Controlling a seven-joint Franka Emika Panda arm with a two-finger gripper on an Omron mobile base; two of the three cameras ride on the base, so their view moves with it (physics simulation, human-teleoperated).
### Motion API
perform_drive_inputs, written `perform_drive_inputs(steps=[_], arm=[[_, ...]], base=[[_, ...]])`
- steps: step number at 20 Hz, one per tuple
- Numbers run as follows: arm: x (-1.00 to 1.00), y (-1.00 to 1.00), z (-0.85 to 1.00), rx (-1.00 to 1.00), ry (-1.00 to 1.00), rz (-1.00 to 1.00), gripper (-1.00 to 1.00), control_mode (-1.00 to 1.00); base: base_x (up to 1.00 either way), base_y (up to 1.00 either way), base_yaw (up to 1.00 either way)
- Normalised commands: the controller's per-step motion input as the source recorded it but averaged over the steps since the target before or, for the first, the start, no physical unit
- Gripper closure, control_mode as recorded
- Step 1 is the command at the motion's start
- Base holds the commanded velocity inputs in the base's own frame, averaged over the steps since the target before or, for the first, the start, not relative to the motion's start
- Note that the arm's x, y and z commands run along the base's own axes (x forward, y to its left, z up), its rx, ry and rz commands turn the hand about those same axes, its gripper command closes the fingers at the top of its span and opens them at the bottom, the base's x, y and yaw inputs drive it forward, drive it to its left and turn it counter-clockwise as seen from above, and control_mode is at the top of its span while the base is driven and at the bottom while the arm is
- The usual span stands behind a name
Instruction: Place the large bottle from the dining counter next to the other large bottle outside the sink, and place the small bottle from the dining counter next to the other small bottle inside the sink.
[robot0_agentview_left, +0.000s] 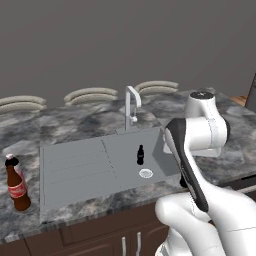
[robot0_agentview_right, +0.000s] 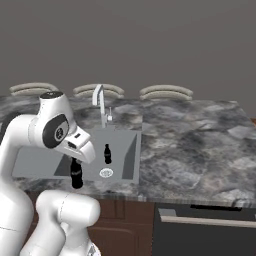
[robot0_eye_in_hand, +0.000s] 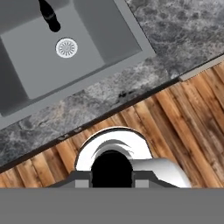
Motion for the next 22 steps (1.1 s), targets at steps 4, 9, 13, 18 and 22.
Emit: perform_drive_inputs(steps=[4,9,13,18,22], arm=[[0.41,0.05,0.00,0.00,0.02,0.06,1.00,-1.00],[0.66,0.18,-0.01,0.02,0.05,0.19,1.00,-1.00],[0.55,0.09,-0.09,0.07,0.09,0.36,1.00,-1.00],[0.40,-0.01,-0.24,0.03,0.02,0.45,1.00,-1.00],[0.54,0.11,-0.37,-0.03,-0.02,0.21,1.00,-1.00]], base=[[0.00,0.00,0.00],[0.00,0.00,0.00],[0.00,0.00,0.00],[0.00,0.00,0.00],[0.00,0.00,0.00]])
